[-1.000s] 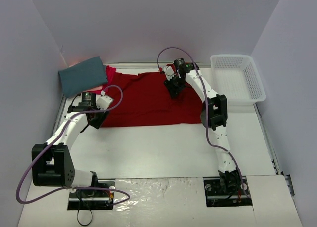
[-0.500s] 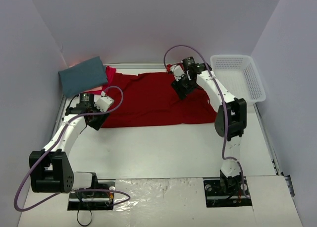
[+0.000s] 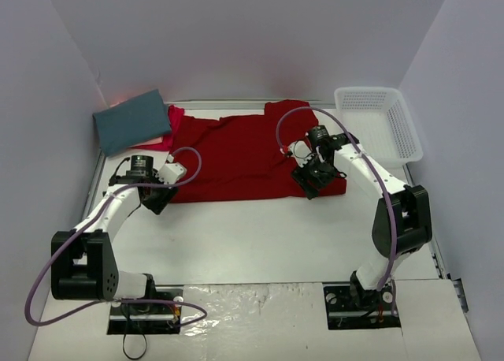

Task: Fold and stack the t-shirts
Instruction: Fold the flattened tshirt in 1/3 of the way

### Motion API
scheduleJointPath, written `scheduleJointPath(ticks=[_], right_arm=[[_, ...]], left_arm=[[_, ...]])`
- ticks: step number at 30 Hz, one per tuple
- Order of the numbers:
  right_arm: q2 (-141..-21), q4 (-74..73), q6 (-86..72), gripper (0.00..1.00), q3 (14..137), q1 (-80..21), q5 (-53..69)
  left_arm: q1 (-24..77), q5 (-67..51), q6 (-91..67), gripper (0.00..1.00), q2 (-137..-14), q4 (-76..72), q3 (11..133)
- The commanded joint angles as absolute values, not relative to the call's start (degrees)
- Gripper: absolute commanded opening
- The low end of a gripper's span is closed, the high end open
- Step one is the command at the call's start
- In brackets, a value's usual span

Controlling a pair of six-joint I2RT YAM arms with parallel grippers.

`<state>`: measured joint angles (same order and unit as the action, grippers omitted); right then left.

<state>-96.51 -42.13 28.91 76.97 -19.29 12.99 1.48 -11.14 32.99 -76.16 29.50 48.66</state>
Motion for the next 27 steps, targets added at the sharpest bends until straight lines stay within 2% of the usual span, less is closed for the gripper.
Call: scheduleJointPath(ticks=[1,12,27], right_arm=[[-92.9,-41.3,28.2,0.55,73.3,-18.5,10.6],[-92.5,-36.8,27.1,0.56,68.0,-14.0,15.1],[-92.5,-36.3,27.7,0.57,66.6,-9.3,18.9]], left_arm=[[1.1,-11.1,34.6,0.5,-78.1,25.5,47.6],[1.1,-9.3,35.7,0.5,-81.2,19.4,46.6],[1.1,-10.6,36.9,0.47,-87.7,18.4,50.2]])
